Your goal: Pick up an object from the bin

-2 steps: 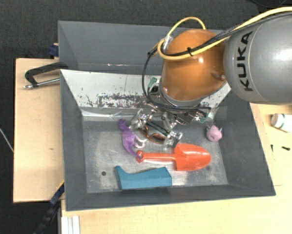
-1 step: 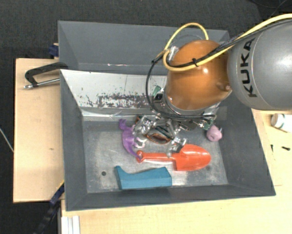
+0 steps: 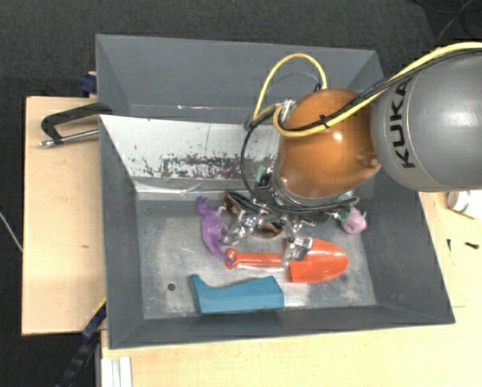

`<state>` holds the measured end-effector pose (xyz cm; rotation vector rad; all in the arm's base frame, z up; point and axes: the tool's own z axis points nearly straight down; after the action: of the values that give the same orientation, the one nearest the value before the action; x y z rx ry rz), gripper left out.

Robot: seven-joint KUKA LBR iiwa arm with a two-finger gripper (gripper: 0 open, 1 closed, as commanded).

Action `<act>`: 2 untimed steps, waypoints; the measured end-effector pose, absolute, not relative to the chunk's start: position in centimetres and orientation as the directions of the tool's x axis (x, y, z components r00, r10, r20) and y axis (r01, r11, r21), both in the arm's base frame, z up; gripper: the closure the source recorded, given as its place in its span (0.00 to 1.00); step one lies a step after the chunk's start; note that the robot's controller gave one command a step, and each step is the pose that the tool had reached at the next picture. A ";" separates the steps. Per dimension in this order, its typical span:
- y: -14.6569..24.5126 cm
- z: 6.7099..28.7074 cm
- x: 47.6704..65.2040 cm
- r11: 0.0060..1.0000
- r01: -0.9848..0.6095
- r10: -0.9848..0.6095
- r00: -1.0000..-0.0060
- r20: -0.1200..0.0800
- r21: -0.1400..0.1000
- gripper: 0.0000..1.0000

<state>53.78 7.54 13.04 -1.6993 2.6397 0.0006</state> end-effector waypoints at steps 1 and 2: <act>9.0 8.6 51.4 0.708 -0.707 -0.707 -0.708 -0.005 -0.002 1.00; 9.0 8.5 51.3 0.708 -0.706 -0.706 -0.708 -0.003 0.000 0.00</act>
Offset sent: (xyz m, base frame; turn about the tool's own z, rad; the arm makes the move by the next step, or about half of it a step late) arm 0.0000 0.0000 0.0000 0.0000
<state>51.35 8.96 8.52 -1.1995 2.9001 0.0015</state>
